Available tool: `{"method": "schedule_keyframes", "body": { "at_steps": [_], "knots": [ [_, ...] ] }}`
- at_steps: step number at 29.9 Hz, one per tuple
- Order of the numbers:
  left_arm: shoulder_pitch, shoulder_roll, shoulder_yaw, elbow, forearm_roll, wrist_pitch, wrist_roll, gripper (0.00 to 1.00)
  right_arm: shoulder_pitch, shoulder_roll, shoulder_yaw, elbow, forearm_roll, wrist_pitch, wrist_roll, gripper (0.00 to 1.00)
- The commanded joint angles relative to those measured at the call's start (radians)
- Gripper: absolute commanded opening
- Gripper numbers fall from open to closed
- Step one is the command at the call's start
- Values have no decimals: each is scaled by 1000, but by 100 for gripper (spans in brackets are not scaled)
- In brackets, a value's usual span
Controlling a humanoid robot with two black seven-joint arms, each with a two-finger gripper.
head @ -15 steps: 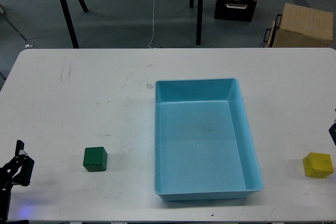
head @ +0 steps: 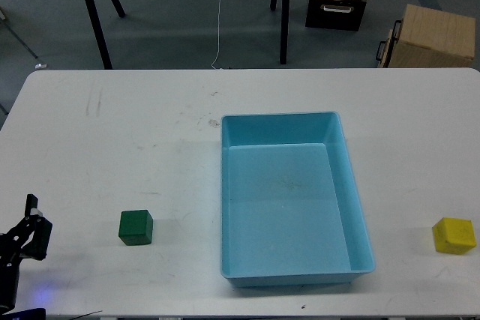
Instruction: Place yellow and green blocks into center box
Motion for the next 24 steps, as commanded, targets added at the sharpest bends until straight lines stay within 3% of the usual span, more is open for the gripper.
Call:
{"method": "schedule_keyframes", "body": {
  "at_steps": [1, 4, 8, 15, 20, 24],
  "knots": [
    [-19, 0, 14, 0, 1, 0, 0, 100, 177, -134, -95, -23, -138, -161, -6, 100],
    [-39, 0, 17, 0, 1, 0, 0, 100, 371, -292, -272, -29, -249, -237, -42, 100],
    [-73, 0, 19, -1, 3, 0, 0, 100, 708, -447, -652, -28, -407, -290, -94, 100],
    [-118, 0, 20, -1, 6, 0, 0, 100, 1240, -472, -1364, -20, -807, -294, -189, 100],
    [-122, 0, 20, -1, 6, 0, 0, 100, 1350, -556, -1530, 33, -1012, -256, -336, 100],
    [-119, 0, 20, -1, 6, 0, 0, 100, 1344, -622, -1538, 57, -1220, -86, -394, 100]
  ]
}}
